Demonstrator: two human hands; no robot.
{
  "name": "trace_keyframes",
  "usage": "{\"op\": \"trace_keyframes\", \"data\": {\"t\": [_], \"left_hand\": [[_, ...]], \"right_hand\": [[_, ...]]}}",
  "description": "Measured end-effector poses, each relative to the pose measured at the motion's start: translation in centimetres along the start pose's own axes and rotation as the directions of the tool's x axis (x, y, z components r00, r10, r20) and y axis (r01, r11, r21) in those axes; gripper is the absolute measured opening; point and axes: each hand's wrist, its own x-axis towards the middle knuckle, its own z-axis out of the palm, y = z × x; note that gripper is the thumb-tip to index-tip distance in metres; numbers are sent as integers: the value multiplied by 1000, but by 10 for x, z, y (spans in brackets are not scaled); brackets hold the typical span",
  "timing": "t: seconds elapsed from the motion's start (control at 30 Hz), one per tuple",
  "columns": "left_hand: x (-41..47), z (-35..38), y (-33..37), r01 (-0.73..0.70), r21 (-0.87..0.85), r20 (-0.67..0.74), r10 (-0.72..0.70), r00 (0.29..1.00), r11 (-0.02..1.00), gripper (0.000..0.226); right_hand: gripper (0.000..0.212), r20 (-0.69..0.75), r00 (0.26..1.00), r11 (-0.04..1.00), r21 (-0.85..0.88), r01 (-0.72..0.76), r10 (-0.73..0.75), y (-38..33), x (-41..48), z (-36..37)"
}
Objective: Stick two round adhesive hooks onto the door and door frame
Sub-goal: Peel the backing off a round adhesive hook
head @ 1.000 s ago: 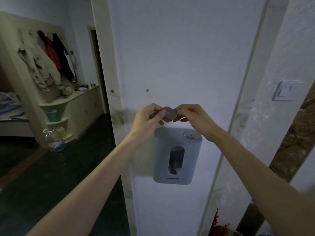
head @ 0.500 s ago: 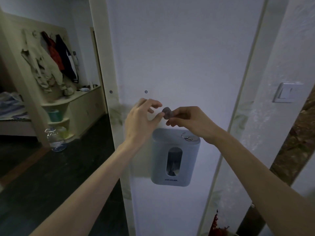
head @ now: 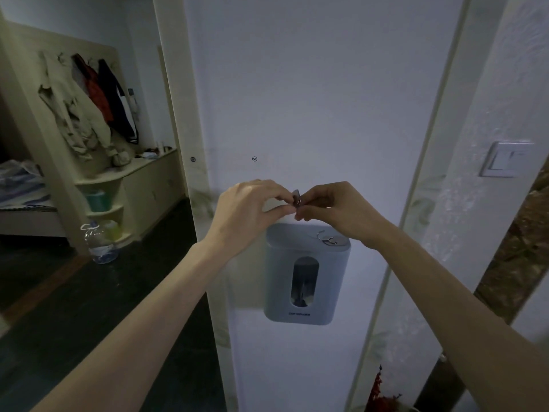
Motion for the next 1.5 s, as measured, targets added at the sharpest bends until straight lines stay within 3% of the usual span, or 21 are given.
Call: {"op": "trace_keyframes", "data": {"t": [0.23, 0.43, 0.77, 0.9, 1.13, 1.37, 1.5], "left_hand": [[5, -5, -3, 20, -96, 64, -13, 998, 995, 11], [7, -5, -9, 4, -82, 98, 4, 995, 997, 13], [0, 2, -7, 53, 9, 46, -53, 998, 999, 12], [-2, 9, -10, 146, -21, -6, -146, 989, 989, 10], [-7, 21, -18, 444, -273, 48, -449, 892, 854, 17], [-12, 25, -30, 594, -327, 150, -580, 801, 735, 10], [-14, 28, -28, 682, -332, 273, -625, 731, 652, 22]], "right_hand": [[11, -15, 1000, 1000, -13, -19, 19, -1, -2, 0], [11, -18, 1000, 1000, -23, -21, 20, 0, -2, 2], [11, -27, 1000, 999, -33, -14, 13, 6, 3, 10], [11, -49, 998, 998, -47, -32, 30, 9, 3, 11], [8, -31, 999, 997, -66, -31, 29, 14, 0, 12], [8, -63, 996, 998, -25, -63, 61, 25, 0, 6], [11, -77, 996, 998, -42, -49, 46, 25, -1, 5]]}}
